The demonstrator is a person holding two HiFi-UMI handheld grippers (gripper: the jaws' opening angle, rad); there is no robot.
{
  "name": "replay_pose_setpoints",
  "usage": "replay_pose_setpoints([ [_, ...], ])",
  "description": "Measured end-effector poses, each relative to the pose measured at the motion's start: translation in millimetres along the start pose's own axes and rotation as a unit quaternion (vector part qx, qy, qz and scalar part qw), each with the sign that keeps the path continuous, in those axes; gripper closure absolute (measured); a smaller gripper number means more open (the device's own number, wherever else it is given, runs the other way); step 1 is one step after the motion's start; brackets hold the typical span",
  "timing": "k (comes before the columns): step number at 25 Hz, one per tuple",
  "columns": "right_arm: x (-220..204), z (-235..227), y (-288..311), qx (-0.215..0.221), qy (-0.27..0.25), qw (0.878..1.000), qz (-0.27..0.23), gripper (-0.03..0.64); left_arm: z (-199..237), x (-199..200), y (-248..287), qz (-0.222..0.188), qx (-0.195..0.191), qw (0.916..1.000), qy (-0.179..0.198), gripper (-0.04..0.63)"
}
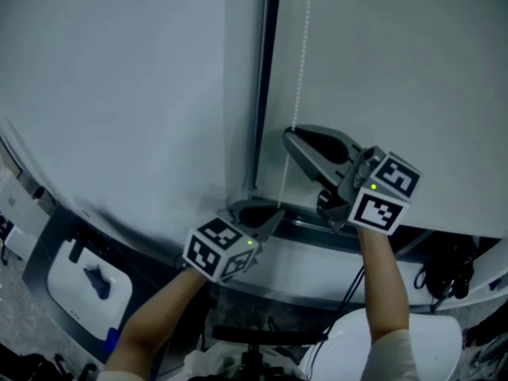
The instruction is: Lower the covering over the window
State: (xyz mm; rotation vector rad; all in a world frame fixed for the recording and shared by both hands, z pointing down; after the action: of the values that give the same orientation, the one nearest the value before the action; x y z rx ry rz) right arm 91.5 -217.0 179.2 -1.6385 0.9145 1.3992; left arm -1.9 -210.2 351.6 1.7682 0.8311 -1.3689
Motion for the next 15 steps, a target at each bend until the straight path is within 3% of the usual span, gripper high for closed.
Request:
replay_pose_setpoints([
  [5,-1.7,-0.3,-1.9,0.011,0.002,1.0,-0.016,0.608,0.1,0.6,-0.4,-0.004,0.0,1.0,0.006,0.572],
  [10,-7.9,-2.6,-11.0,0.007,-0.008,0.999,-0.047,0.611,-2.0,0.4,-10.5,-0.021,-0.025,0.9991,0.025,0.572],
  [12,-7.3,0.0,-10.0,0.011,-0.021,0.999,-0.036,0.611,2.8,11.3,-20.1,-0.044,-0.018,0.9988,0.014,0.571],
  [15,-7.7,1.2,-9.6,0.016,-0.026,0.999,-0.026,0.611,14.1,50.4,-41.4,-0.113,0.013,0.9936,0.004,0.571],
])
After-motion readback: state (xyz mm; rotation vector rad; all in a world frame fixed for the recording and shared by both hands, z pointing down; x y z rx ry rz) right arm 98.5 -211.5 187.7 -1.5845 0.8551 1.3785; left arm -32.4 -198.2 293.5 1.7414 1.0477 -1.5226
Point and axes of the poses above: the fingertips, and each gripper's own axes: y forward along the fingers, z to its left, x out of its top, the point moved 7 cm from there along -y, backward along the fingers, and after that the axes turned 13 degrees about y, right-handed, at the moved point
